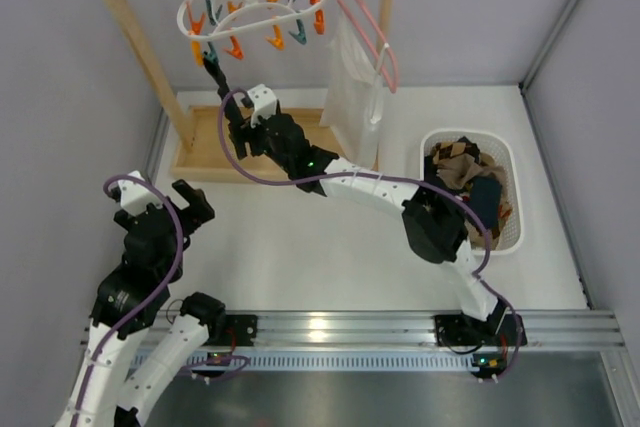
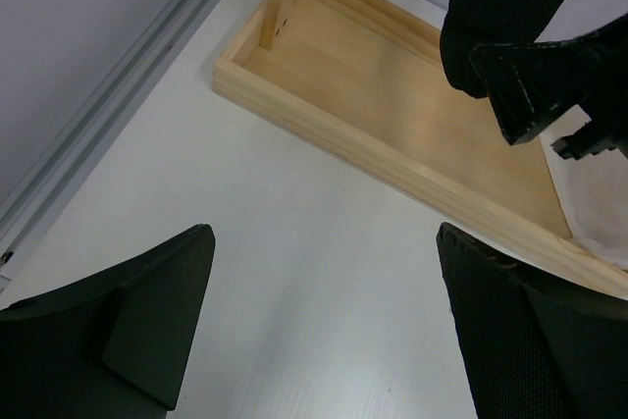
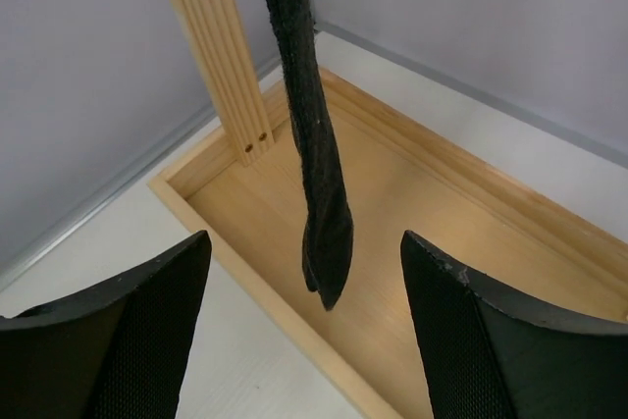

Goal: Remove the socks clipped to the hanger

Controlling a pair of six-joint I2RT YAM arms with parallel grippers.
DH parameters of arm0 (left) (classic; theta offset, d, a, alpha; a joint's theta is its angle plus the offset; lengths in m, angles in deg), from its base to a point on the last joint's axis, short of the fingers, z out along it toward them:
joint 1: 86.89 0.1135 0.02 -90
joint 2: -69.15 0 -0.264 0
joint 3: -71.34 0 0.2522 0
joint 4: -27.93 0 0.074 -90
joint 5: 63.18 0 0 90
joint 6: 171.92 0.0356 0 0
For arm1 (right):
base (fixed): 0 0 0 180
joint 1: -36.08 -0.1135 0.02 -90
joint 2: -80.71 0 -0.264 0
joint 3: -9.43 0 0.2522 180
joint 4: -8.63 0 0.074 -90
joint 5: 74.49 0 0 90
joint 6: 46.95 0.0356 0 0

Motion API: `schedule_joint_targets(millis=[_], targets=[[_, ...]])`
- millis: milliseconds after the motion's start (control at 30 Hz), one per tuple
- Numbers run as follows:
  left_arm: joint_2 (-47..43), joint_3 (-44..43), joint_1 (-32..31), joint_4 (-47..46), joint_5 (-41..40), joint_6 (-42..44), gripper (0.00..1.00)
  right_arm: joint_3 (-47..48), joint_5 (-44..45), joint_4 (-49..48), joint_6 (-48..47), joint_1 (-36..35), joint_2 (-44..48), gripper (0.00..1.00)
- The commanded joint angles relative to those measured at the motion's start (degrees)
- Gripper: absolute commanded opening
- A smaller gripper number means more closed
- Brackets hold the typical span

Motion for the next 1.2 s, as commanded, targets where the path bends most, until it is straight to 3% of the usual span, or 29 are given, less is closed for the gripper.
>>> schedule_joint_targets(millis=[0, 100, 200, 267, 400, 433, 500, 700, 800, 1000, 1167], targets=[[0.80, 0.59, 0.22, -3.31, 1.06, 0.82, 0.98, 6.22, 1.43, 0.02, -3.46, -0.03, -3.16, 0.74], [0.63, 0.59, 0.22, -3.31, 0.98, 0.74, 0.98, 8.67, -0.51, -2.18, -5.05, -0.03, -5.80, 0.56], [0.63, 0.68, 0.31, -3.22, 1.15, 0.65, 0.98, 13.24, 0.10, -2.10, -6.28, 0.15, -8.96, 0.54], [0.71, 0.68, 0.31, -3.30, 1.33, 0.48, 0.98, 15.18, 0.46, -2.01, -9.00, 0.24, -10.20, 0.46], [0.97, 0.68, 0.40, -3.39, 1.50, 0.30, 0.98, 15.98, 1.51, -3.50, -10.06, 0.59, -10.65, 0.23], [0.98, 0.68, 0.40, -3.39, 1.68, 0.30, 0.98, 15.72, 1.69, -3.68, -10.49, 0.68, -10.47, 0.09], [1.06, 0.68, 0.31, -3.66, 1.51, -0.05, 0.98, 13.80, 1.86, -4.47, -10.41, 0.50, -8.99, 0.00], [2.03, -2.91, 0.31, -3.75, 0.80, 0.03, 0.98, 2.74, 4.04, -9.39, -10.85, -2.04, 0.31, 0.00], [5.52, -9.58, 0.31, -3.75, 1.77, 1.70, 0.98, -2.80, 7.99, -9.83, -10.76, -4.23, 5.59, 0.00], [19.94, -35.47, 0.22, -3.22, 4.22, 8.82, 0.98, -14.84, 9.87, -11.33, -8.31, -7.32, 15.53, 0.00], [34.88, -48.34, 0.31, -2.60, 7.39, 10.05, 0.98, -18.64, 10.30, -8.52, -7.25, -8.55, 20.98, 0.00]])
